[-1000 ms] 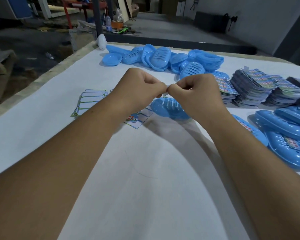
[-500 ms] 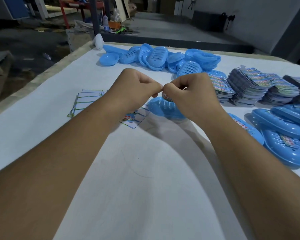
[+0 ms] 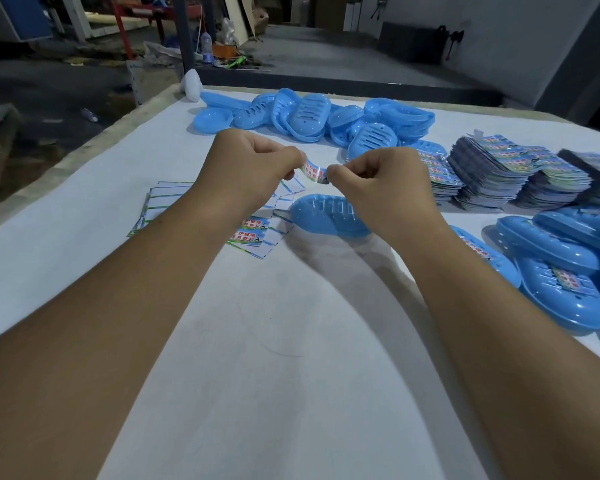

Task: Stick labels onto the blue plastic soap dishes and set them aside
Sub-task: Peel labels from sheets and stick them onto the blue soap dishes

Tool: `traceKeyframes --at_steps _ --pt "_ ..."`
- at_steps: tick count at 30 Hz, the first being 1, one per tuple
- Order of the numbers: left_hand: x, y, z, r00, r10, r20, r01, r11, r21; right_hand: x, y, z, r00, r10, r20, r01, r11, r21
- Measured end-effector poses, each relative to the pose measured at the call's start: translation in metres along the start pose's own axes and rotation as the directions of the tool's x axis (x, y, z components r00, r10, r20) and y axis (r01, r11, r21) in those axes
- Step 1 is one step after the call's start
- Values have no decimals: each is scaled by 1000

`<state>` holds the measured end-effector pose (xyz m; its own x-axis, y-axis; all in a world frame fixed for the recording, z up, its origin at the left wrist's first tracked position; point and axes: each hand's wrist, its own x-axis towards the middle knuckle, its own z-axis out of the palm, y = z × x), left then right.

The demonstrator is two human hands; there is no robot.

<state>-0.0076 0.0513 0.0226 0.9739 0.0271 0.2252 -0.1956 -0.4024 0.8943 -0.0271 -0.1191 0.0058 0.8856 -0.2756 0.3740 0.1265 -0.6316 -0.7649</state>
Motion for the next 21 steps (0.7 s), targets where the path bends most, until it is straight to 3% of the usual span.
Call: traceKeyframes --at_steps 11,21 --pt "3 0 2 998 -55 19 57 994 -94 1 -1 -2 995 86 48 -92 983 158" --pt "1 -9 13 999 -31 37 30 999 33 6 2 -12 975 210 70 -218 966 138"
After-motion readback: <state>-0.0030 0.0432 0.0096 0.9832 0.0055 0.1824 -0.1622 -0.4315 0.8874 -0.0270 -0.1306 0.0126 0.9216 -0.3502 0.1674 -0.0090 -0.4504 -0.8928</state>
